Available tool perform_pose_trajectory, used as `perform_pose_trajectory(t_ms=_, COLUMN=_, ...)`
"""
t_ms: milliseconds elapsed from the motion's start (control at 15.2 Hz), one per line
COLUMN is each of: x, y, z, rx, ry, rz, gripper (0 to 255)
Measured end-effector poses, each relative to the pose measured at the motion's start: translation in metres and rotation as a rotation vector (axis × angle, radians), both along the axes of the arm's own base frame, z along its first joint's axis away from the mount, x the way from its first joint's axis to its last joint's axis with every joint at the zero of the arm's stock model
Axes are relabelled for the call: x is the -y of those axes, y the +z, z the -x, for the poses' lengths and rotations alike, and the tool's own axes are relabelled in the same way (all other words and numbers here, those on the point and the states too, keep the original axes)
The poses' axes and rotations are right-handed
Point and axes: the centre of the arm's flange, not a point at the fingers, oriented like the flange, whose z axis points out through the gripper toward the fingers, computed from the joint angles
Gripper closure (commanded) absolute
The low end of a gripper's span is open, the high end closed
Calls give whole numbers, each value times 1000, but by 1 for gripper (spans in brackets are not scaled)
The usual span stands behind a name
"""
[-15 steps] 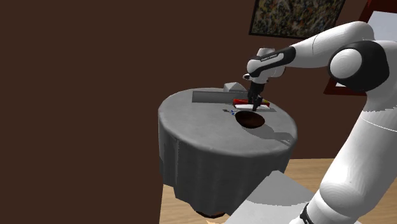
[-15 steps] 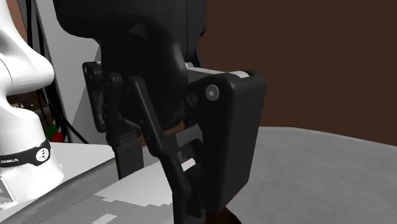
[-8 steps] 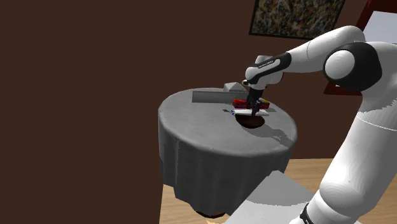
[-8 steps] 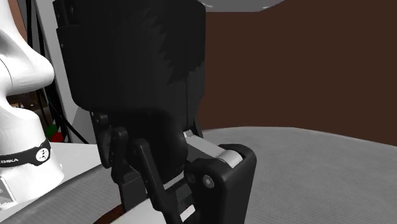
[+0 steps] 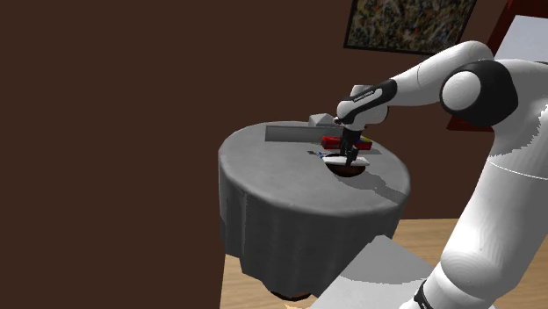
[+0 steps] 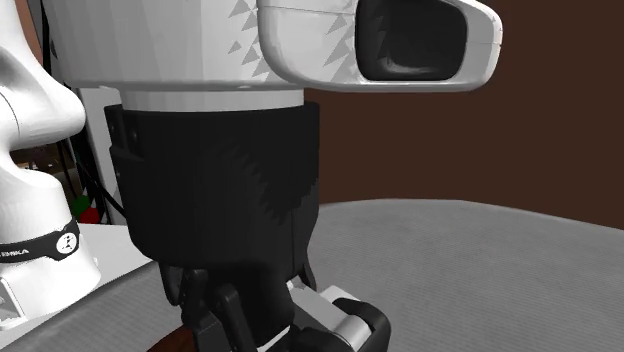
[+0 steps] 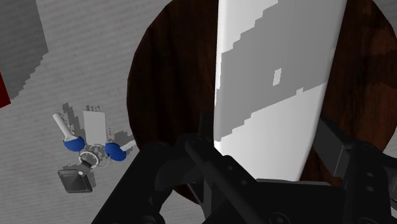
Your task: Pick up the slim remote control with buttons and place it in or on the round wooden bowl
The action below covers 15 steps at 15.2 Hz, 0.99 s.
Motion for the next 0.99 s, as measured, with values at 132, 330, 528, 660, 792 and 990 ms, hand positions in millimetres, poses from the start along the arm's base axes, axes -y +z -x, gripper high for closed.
perform_pose_trajectory(t_ms=132, x=0, y=0, z=0, rx=1, ry=0, rz=1, gripper=255)
perform_pose_trajectory(t_ms=330, x=0, y=0, z=0, rx=0, ry=0, rz=0, gripper=0)
perform_pose_trajectory(t_ms=528, x=0, y=0, z=0, rx=0, ry=0, rz=0, gripper=0)
perform_pose_trajectory(t_ms=660, x=0, y=0, z=0, rx=0, ry=0, rz=0, gripper=0)
perform_pose_trajectory(t_ms=792, x=0, y=16, z=1, rx=1, ry=0, rz=0, gripper=0)
perform_pose_trajectory(t_ms=990, x=0, y=45, z=1, rx=2, ry=0, rz=1, gripper=0)
